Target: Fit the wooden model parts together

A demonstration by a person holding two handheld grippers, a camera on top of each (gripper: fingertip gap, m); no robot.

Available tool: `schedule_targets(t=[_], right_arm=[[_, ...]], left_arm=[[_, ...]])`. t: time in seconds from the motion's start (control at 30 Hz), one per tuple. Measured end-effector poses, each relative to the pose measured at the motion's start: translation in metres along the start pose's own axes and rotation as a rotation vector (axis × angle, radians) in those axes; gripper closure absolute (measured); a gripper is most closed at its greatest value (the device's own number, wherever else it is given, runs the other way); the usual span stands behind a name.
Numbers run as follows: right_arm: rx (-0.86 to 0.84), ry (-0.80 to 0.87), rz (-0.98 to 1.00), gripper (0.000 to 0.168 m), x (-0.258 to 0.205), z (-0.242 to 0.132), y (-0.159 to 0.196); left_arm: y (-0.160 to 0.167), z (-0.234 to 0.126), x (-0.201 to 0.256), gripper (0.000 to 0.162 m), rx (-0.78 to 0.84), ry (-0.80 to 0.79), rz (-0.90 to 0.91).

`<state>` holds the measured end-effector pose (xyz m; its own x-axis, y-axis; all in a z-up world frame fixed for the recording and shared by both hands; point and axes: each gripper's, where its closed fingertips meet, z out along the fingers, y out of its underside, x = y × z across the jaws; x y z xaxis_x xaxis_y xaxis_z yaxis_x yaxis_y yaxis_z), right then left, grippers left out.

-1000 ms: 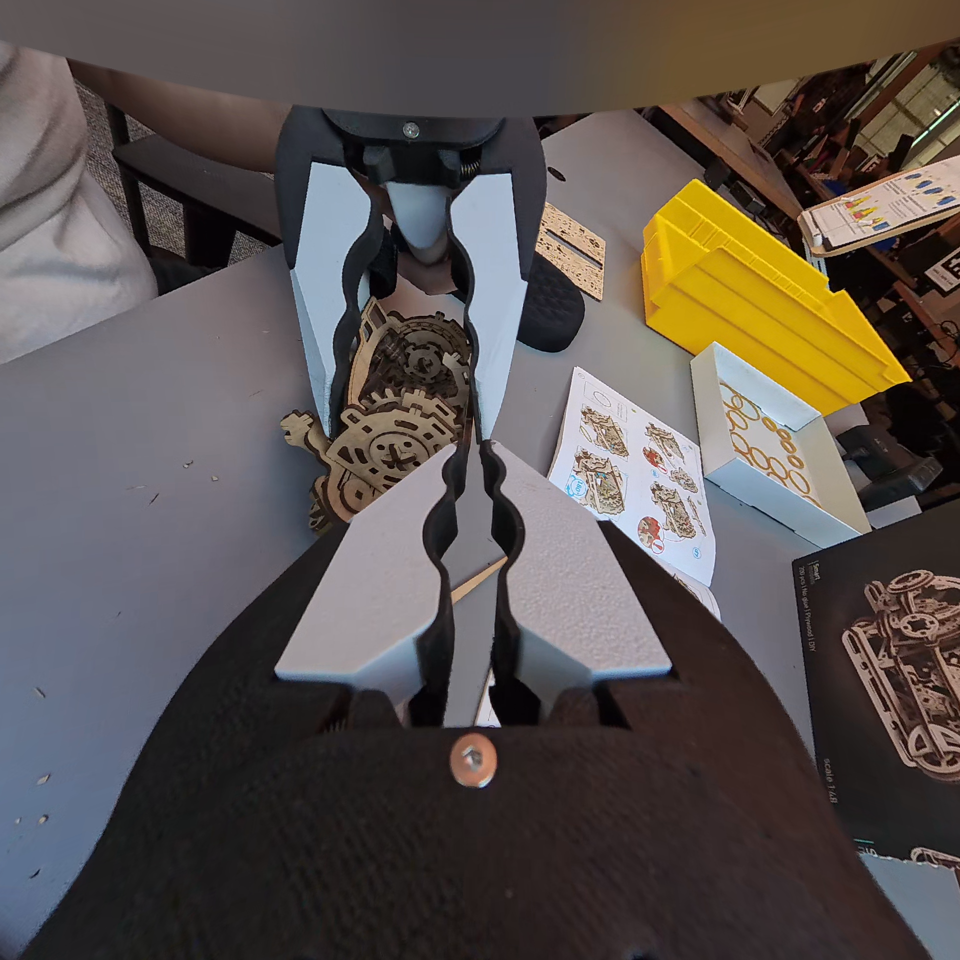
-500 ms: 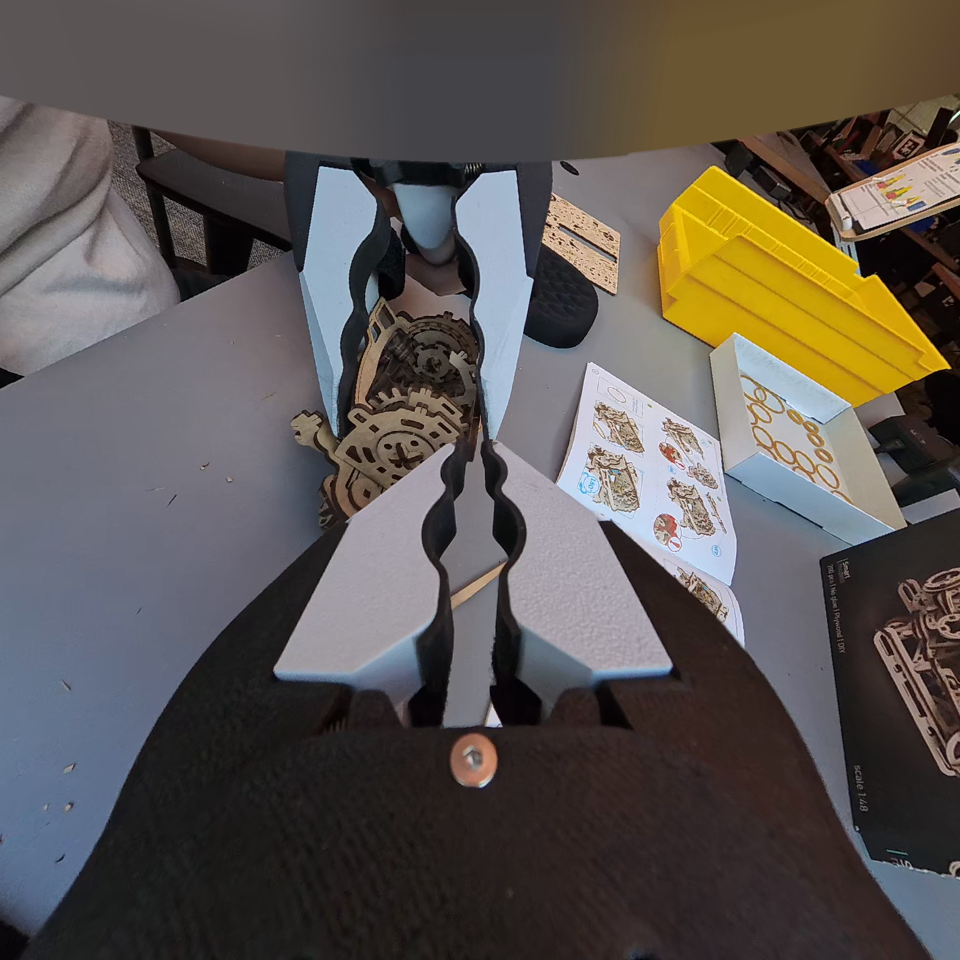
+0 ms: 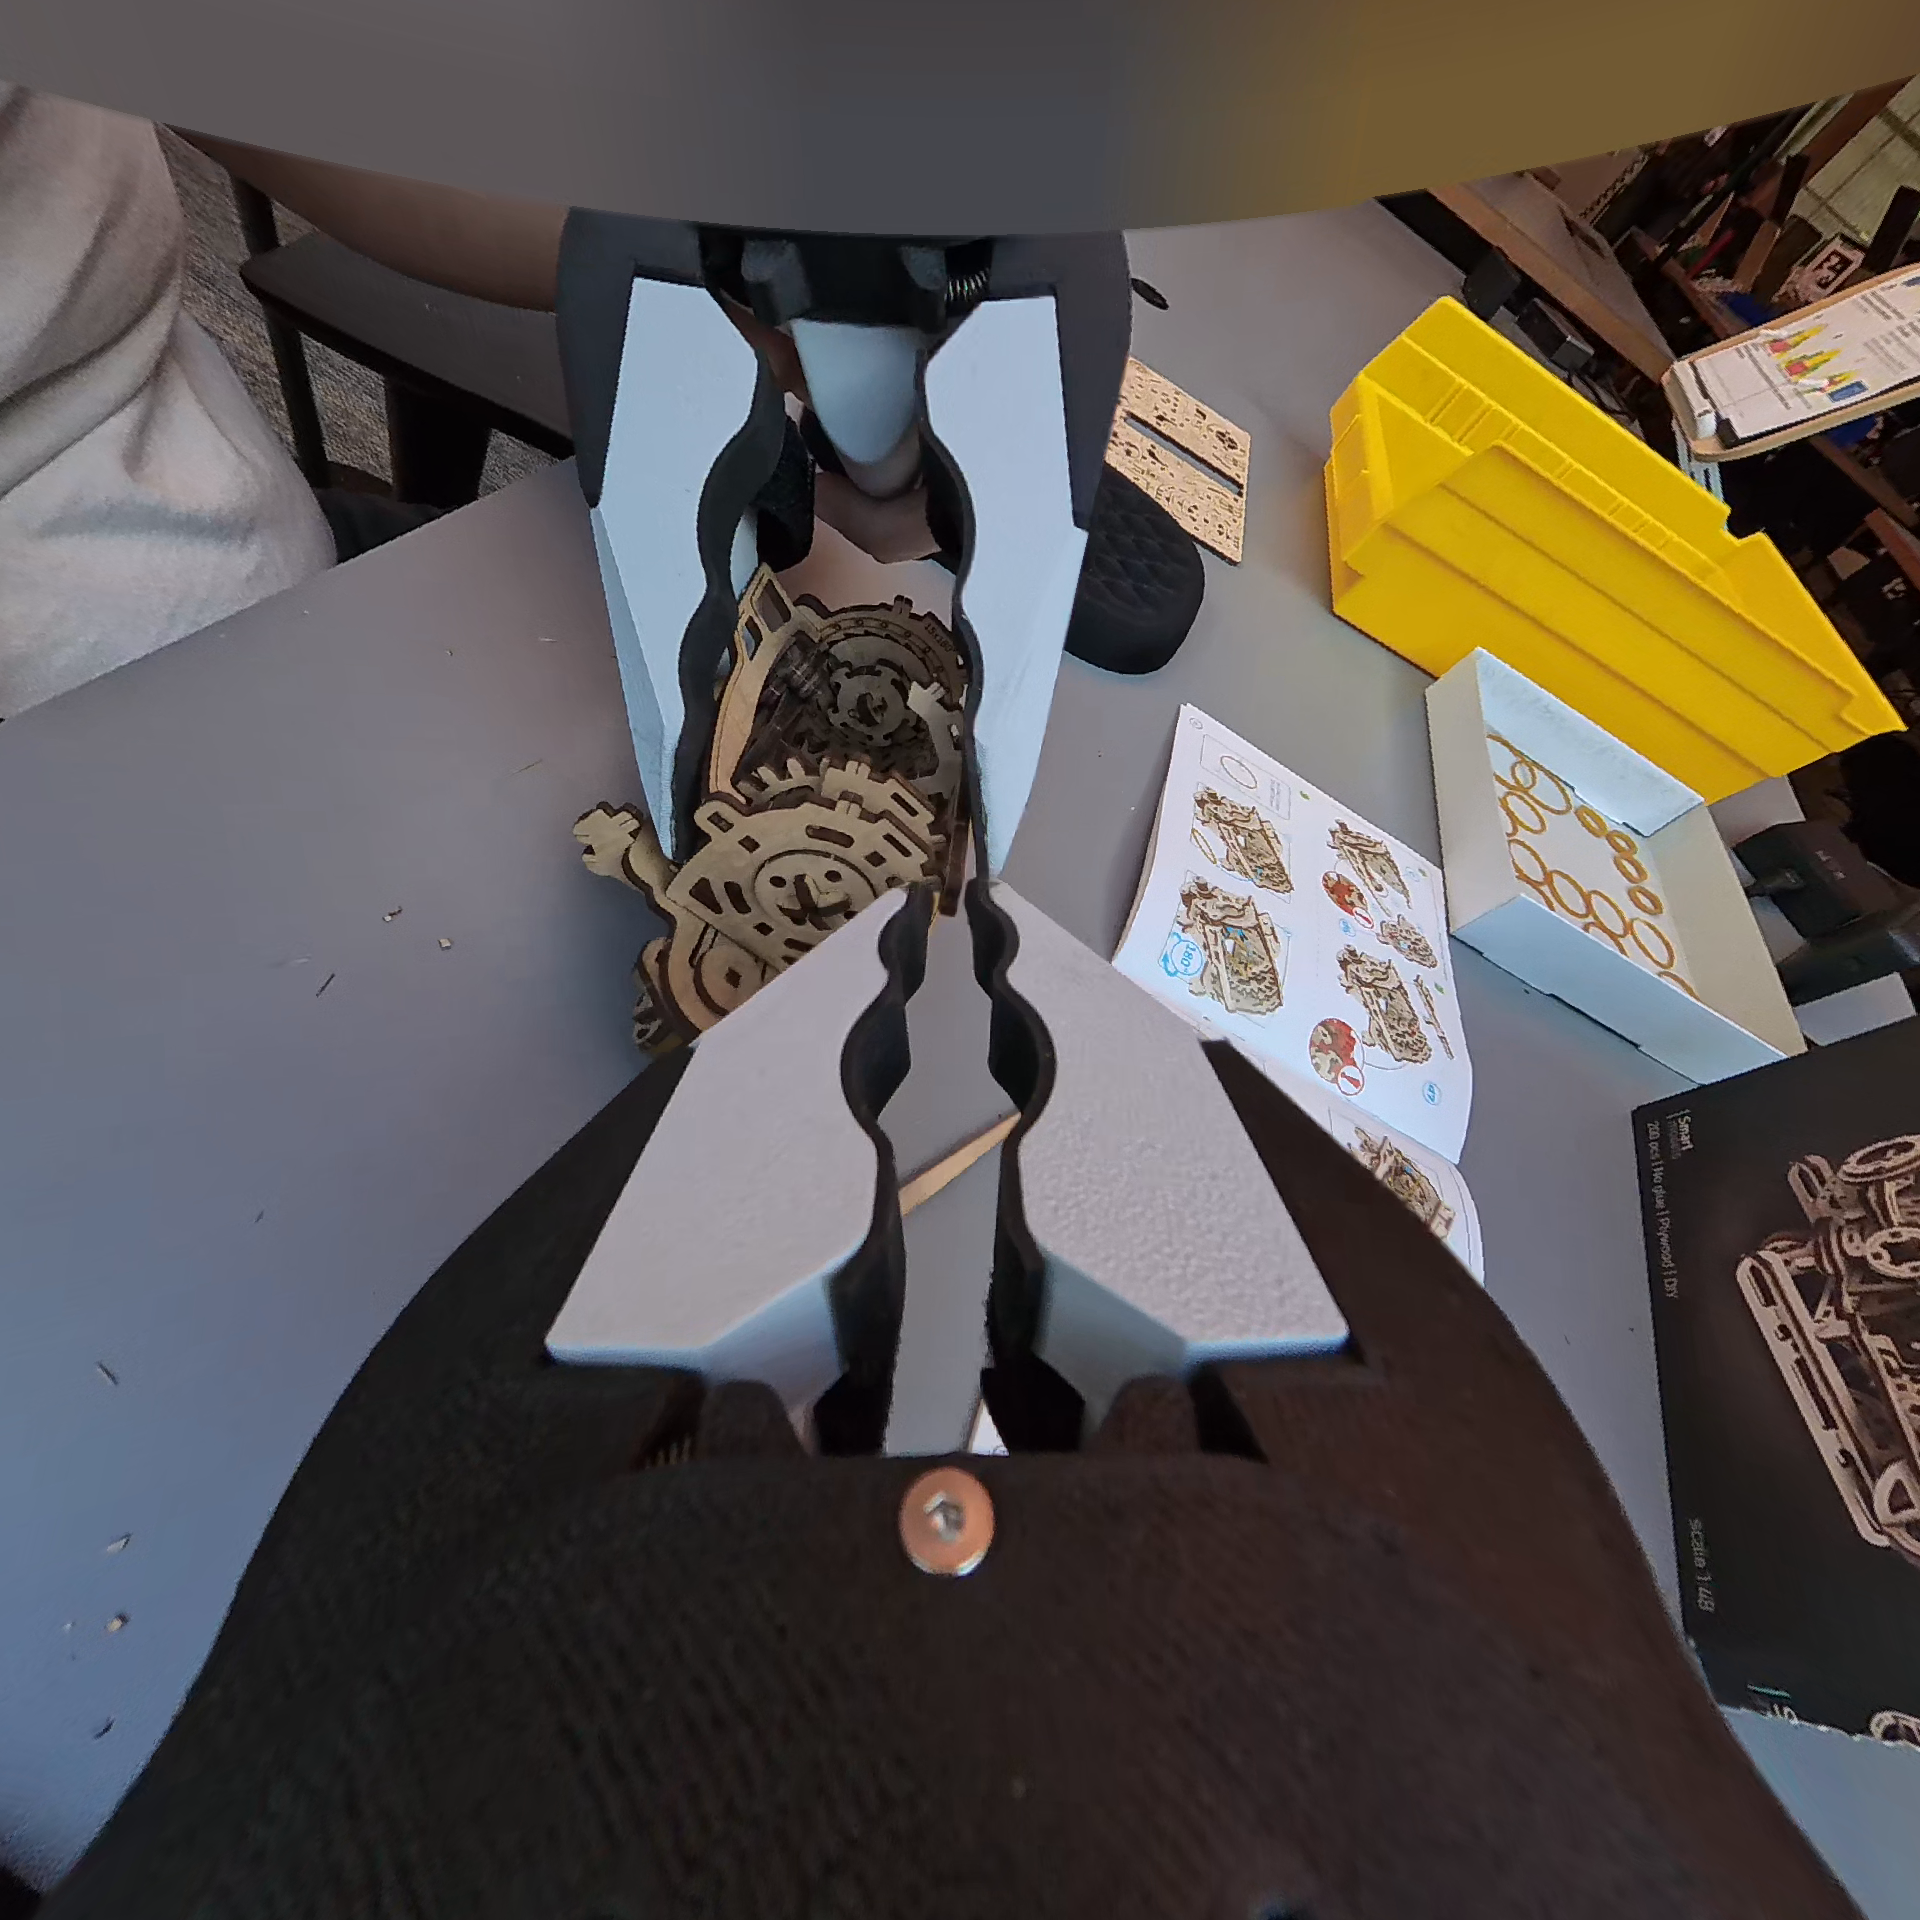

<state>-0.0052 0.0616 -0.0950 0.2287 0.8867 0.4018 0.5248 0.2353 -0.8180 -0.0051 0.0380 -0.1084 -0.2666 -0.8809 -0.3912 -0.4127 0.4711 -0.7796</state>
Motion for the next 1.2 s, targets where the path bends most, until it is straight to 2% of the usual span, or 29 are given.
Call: schedule_targets(t=[0.2, 1.2], right_arm=[[-0.008, 0.01, -0.033, 0.165, 0.0001, -0.0004, -0.0004], [-0.126, 0.132, -0.316, 0.164, 0.0027, -0.0004, -0.0011]], left_arm=[[-0.0002, 0.0002, 0.0001, 0.107, 0.001, 0.004, -0.002], [0.0003, -0.0011, -0.0032, 0.106, 0.014, -0.002, -0.047]])
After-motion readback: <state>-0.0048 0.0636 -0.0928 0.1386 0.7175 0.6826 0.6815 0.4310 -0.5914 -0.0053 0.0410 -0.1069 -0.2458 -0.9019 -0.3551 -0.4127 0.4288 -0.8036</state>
